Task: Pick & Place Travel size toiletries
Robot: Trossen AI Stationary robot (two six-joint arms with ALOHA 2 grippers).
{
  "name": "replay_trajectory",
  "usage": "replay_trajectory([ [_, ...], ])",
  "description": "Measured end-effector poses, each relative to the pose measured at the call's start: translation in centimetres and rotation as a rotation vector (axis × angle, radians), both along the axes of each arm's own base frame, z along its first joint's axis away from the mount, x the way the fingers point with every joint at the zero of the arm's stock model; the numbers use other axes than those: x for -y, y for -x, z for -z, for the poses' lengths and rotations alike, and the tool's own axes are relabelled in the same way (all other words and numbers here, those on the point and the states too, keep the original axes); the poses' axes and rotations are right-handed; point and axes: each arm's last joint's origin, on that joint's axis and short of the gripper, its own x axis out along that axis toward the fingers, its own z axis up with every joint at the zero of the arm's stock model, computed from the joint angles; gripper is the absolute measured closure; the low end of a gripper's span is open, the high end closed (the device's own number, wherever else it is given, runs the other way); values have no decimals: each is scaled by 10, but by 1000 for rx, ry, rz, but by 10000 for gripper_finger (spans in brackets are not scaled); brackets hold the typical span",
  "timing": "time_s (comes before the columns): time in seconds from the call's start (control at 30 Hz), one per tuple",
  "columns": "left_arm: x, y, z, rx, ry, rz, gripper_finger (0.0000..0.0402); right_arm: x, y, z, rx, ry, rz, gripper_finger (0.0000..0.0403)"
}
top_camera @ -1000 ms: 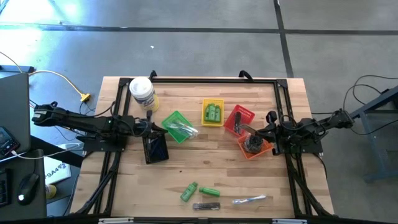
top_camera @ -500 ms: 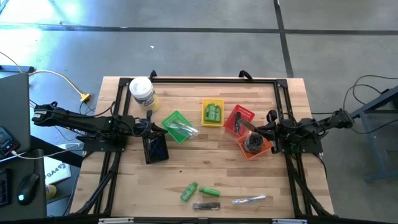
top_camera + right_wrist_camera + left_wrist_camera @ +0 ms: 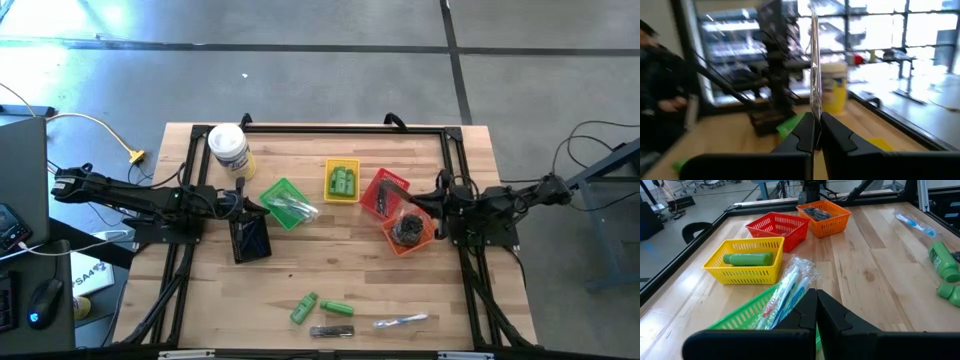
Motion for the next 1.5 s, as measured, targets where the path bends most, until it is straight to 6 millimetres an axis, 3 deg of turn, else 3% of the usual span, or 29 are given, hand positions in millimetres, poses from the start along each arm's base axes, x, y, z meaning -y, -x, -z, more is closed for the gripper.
replay_trajectory([
  [0.23,0,0,0,0,0,0,401,3,0,-41,-165,6,118,395],
  [0.53,0,0,0,1,0,-1,401,-3,-23,-82,-415,-74,234,396],
  [0.8,0,0,0,1,0,-1,401,3,-40,-114,-775,-87,306,395],
  [1.03,0,0,0,1,0,-1,401,19,-63,-103,-1097,16,220,395],
  [1.5,0,0,0,0,-9,1,401,51,-101,-72,-1390,270,-43,395],
])
